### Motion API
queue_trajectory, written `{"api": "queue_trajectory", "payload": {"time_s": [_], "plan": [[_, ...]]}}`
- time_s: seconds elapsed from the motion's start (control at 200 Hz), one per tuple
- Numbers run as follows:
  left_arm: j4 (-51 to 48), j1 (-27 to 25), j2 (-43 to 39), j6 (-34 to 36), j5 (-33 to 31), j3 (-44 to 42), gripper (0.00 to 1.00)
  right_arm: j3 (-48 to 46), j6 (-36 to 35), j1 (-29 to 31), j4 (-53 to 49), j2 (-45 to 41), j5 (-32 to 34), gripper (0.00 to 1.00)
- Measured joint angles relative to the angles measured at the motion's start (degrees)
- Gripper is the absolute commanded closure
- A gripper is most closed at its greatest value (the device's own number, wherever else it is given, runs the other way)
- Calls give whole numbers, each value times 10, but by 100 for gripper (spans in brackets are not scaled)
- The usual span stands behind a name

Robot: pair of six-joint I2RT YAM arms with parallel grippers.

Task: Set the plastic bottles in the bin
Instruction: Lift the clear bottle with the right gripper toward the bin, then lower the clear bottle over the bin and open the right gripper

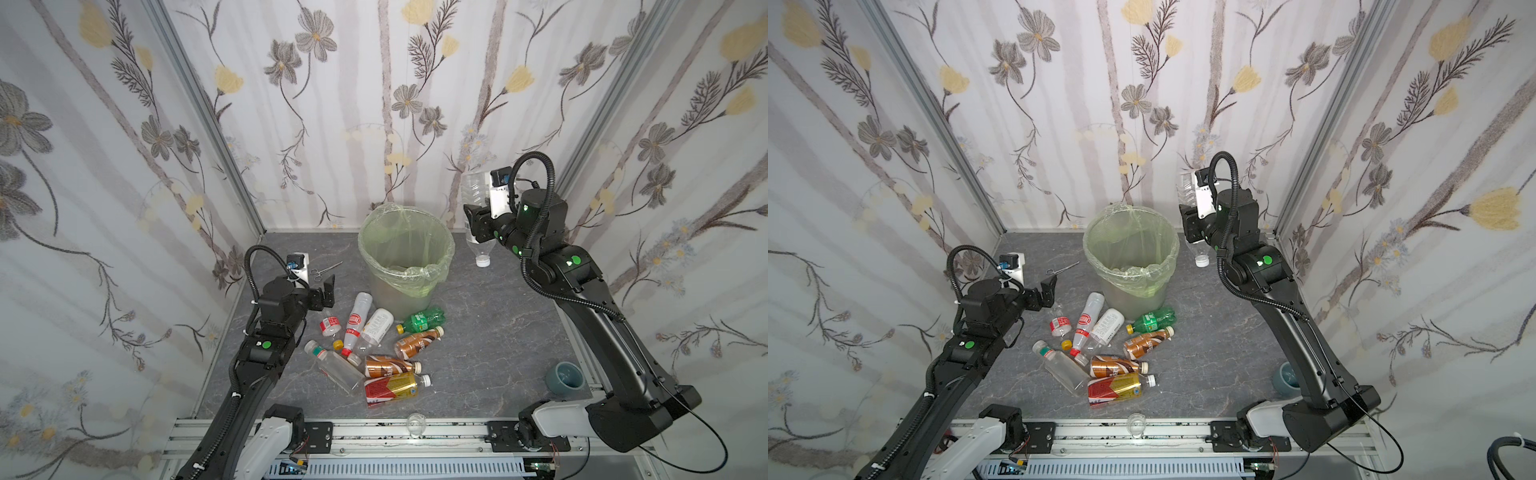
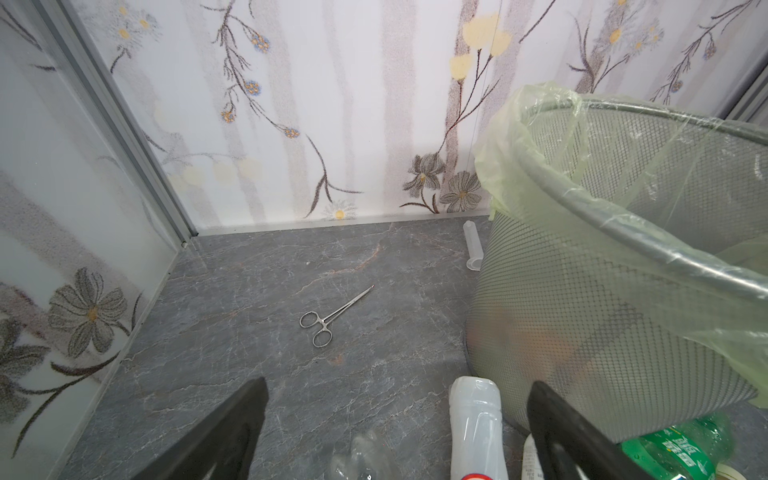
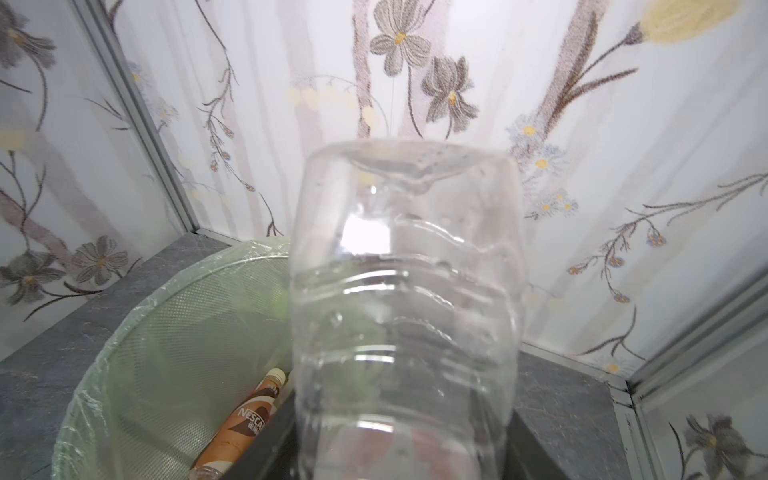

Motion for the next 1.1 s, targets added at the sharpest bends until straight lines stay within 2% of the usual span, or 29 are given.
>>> {"api": "queue_trajectory", "payload": {"time_s": [0.22,0.395,1.099], "plan": [[0,2,-2,0,0,0,0,85,-7,2,35,71,-80,48],[0,3,-5,0,0,0,0,131,-7,11,33,120,-110,48],[0,8,-5,0,4,0,0,172,-14,68,1,227,-110,42]]}}
